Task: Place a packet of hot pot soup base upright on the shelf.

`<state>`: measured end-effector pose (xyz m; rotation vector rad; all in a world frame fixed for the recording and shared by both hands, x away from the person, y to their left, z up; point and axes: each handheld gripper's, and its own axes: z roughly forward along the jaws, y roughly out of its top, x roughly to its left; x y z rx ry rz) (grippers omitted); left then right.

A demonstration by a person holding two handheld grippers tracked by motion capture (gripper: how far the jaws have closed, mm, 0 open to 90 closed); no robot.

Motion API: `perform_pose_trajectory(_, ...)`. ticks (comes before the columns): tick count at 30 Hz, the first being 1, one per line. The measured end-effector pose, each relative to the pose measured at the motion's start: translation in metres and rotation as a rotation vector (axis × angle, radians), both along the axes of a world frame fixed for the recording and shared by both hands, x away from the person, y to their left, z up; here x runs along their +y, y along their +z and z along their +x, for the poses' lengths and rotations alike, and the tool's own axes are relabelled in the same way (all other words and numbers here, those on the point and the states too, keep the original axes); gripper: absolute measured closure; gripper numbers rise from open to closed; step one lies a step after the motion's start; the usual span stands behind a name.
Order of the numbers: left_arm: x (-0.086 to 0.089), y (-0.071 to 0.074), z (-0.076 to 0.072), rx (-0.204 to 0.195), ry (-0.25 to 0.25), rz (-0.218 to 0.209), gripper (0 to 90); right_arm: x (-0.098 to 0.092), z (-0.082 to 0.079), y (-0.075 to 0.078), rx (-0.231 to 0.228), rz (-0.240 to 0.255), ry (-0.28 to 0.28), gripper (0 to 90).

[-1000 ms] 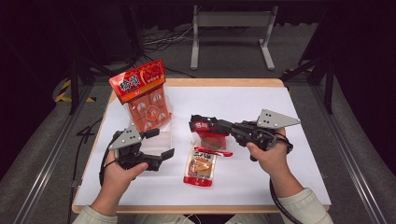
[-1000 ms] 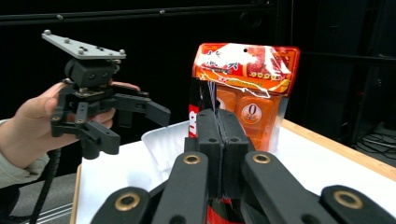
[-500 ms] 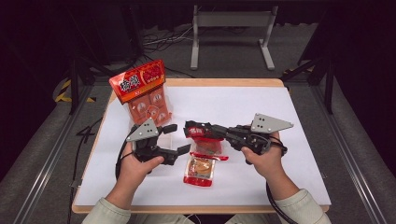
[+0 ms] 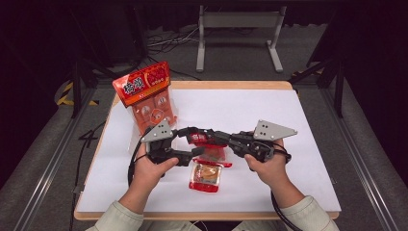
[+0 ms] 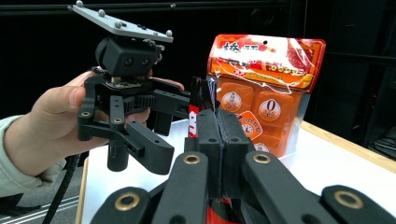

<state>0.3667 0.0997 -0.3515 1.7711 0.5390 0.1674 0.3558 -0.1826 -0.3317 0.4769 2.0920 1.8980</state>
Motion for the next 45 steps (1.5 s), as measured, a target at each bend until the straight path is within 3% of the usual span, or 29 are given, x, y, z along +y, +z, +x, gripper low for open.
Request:
perform_pose_trajectory(16, -0.009, -0.002, 0.002, -0.005, -0.007, 0.021, 38.9, 0.002, -0.001, -0.003, -0.017, -0.027, -0.041, 89.5)
perform_pose_trajectory(20, -0.006, -0.003, 0.003, -0.020, 0.001, 0.028, 52.6, 0.004, -0.002, -0.005, -0.011, -0.031, -0.038, 89.5)
perform_pose_trajectory(22, -0.005, -0.002, 0.002, -0.009, -0.005, 0.018, 59.7, 0.005, -0.002, -0.005, -0.015, -0.035, -0.042, 89.5)
perform_pose_trajectory(29, -0.003, 0.000, 0.001, -0.024, -0.043, 0.021, 79.5, 0.003, -0.002, -0.006, -0.015, -0.030, -0.059, 89.4)
perform_pose_trajectory(39, -0.002, 0.006, 0.001, -0.042, -0.117, 0.030, 89.1, -0.001, -0.005, -0.005, -0.013, -0.012, -0.069, 89.0)
perform_pose_trajectory(45, -0.001, 0.009, 0.004, -0.051, -0.149, 0.040, 89.5, -0.004, -0.005, -0.005, -0.022, -0.005, -0.076, 85.5)
